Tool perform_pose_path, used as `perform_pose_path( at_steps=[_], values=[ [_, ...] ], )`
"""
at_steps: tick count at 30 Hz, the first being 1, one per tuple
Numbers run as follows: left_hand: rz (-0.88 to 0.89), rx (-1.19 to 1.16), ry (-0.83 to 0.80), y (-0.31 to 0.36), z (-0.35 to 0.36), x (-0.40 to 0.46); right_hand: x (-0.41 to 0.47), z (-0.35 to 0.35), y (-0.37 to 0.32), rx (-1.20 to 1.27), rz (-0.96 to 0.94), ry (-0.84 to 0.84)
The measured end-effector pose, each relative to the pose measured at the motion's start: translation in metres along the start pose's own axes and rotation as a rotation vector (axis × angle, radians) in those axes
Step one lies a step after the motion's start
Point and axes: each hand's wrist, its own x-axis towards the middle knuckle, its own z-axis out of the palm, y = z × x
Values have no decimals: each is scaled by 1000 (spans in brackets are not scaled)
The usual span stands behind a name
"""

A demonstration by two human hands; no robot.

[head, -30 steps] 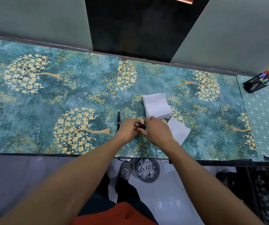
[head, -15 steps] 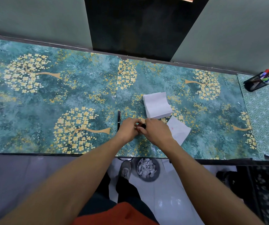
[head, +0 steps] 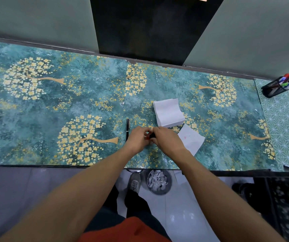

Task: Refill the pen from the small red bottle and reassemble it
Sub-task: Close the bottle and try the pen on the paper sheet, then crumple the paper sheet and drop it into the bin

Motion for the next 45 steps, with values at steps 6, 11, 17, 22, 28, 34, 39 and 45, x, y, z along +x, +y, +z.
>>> perform_pose_path(
  at_steps=[6,11,17,22,28,34,39,45],
  values=[
    [2,36,11,1,2,0,-3,7,-7,-20,70,27],
    [10,60,47,1,6,-3,-3,10,-13,-10,149,56],
    [15,100,69,1,10,-7,-7,14,-18,63,220,102],
    [5,113,93,6,10,-15,-13,20,-19,175,273,131],
    [-161,-97,85,-3,17,-33,-41,29,6,400,442,192],
    [-206,-100,95,-14,19,-55,-72,38,67,564,678,317],
    [-245,-80,83,-5,27,-66,-75,43,113,547,878,360],
    [-251,-123,-68,13,54,-77,-54,55,131,663,769,297]
  ],
)
